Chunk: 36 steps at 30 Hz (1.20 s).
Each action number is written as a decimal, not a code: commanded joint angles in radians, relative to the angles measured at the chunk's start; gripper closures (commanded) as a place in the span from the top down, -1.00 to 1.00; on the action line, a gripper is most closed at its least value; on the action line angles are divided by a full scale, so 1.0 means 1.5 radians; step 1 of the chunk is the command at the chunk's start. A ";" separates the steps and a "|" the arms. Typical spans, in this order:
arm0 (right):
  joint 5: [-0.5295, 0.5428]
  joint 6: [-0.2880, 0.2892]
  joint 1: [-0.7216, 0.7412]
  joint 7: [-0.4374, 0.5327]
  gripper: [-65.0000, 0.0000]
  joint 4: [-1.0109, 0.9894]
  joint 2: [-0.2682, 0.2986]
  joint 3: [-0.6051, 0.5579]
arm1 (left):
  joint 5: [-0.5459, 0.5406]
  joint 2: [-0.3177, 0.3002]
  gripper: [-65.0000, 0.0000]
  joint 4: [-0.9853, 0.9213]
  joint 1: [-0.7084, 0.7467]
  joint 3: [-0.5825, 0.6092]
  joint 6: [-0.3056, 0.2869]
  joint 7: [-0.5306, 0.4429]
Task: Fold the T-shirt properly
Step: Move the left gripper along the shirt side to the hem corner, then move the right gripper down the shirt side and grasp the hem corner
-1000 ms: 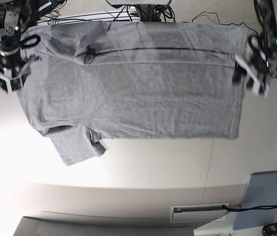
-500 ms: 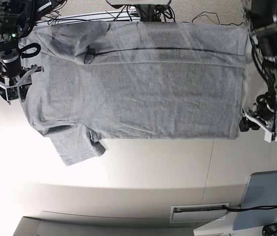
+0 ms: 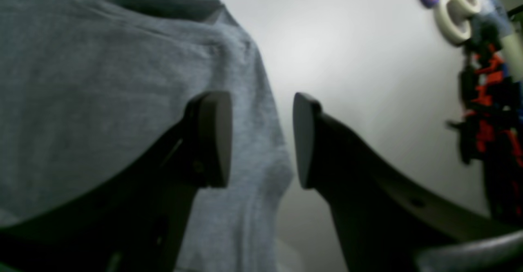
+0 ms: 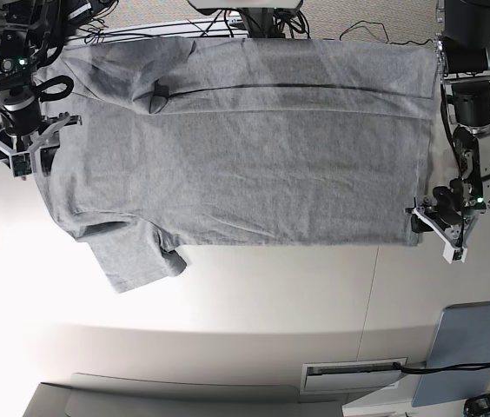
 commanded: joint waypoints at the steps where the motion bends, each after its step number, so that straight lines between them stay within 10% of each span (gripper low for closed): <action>1: 0.013 0.001 0.005 0.008 -0.24 0.012 0.008 0.004 | -0.016 -0.010 -0.02 0.011 -0.017 -0.001 -0.010 -0.015; 25: -0.008 0.005 0.035 -0.025 -0.24 0.012 -0.025 -0.161 | 0.012 0.016 -0.02 -0.067 -0.042 -0.001 0.002 -0.080; 31: -0.009 0.005 0.035 -0.025 -0.24 0.012 -0.025 -0.161 | -0.015 0.015 -0.03 -0.078 -0.042 -0.001 -0.073 -0.053; 36: -0.009 0.005 0.035 -0.027 -0.24 0.012 -0.025 -0.161 | -0.016 0.015 -0.47 -0.078 -0.042 -0.001 -0.103 -0.045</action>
